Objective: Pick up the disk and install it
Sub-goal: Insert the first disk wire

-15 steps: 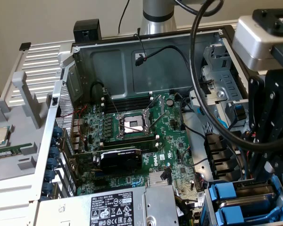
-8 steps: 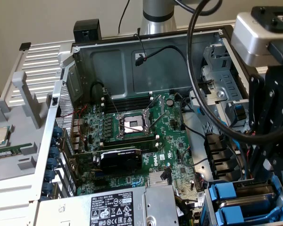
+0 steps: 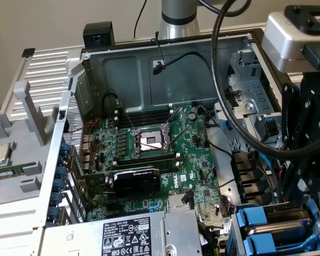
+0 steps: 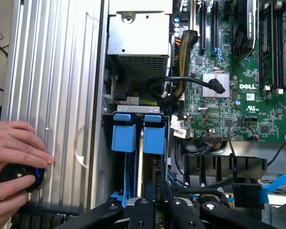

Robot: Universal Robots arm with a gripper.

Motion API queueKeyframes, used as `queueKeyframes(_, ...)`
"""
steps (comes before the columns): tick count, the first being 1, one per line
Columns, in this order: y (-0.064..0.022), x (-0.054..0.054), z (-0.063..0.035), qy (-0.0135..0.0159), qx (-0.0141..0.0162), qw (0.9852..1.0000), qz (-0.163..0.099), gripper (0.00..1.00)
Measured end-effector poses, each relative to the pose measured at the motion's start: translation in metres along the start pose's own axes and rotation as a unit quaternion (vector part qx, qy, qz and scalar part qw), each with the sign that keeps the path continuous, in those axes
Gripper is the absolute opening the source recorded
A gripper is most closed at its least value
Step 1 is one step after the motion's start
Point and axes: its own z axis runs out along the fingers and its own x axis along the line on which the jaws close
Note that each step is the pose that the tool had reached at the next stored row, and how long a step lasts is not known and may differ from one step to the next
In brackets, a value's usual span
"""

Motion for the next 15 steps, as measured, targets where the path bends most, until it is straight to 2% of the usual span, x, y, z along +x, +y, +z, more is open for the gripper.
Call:
queueKeyframes(5, 0.0001, 0.0007, 0.0001, -0.0004, -0.0002, 1.0000, 0.002, 0.17)
queueKeyframes(10, 0.0000, 0.0011, 0.0007, -0.0025, -0.0014, 0.9999, 0.016, 0.17)
queueKeyframes(12, -0.0001, 0.0012, 0.0012, -0.0054, -0.0020, 0.9997, 0.024, 0.17)
queueKeyframes(15, -0.0001, 0.0014, 0.0017, -0.0134, -0.0028, 0.9993, 0.033, 0.17)
